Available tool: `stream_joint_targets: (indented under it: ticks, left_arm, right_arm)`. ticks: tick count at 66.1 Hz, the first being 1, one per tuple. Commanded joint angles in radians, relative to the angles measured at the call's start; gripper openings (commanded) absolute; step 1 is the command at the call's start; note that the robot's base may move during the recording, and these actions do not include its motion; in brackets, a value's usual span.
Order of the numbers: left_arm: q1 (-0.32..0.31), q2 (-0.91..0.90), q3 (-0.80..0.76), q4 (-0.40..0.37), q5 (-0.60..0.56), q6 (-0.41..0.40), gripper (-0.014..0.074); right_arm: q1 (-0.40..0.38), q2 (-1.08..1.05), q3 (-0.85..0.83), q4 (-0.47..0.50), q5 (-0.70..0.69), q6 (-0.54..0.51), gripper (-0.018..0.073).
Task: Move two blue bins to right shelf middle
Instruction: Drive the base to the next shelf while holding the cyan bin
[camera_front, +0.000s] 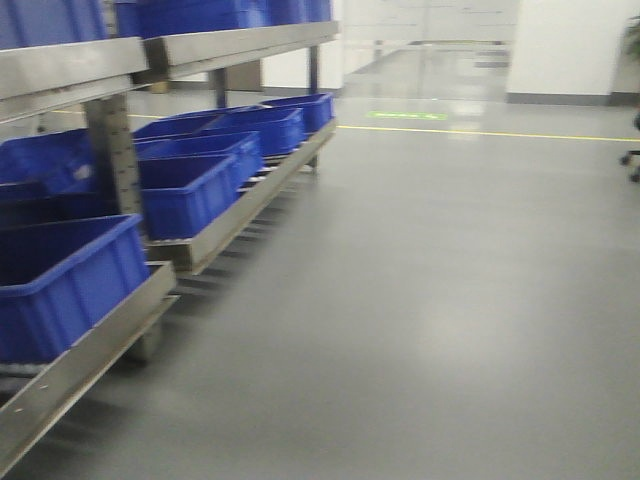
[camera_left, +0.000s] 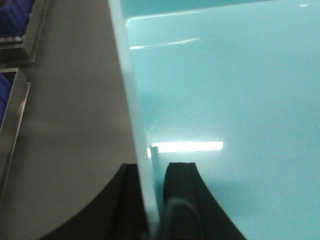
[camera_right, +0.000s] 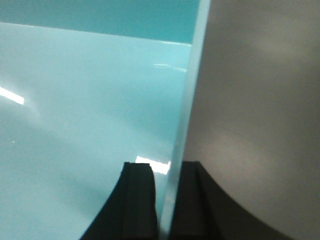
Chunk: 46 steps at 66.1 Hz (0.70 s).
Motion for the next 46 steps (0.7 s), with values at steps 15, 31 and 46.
stream_joint_targets:
  ticks: [15, 31, 46]
  left_arm:
    - [-0.005, -0.021, -0.010, -0.007, -0.028, 0.013, -0.0111]
    - [-0.005, -0.021, -0.010, -0.007, -0.028, 0.013, -0.0111]
    - [-0.005, -0.021, -0.010, -0.007, -0.028, 0.013, -0.0111]
  right_arm:
    - [0.001, -0.017, -0.012, -0.005, -0.046, -0.020, -0.0153]
    - [0.001, -0.017, -0.012, -0.005, -0.046, -0.020, -0.0153]
    - [0.001, -0.017, -0.012, -0.005, -0.046, -0.020, -0.0153]
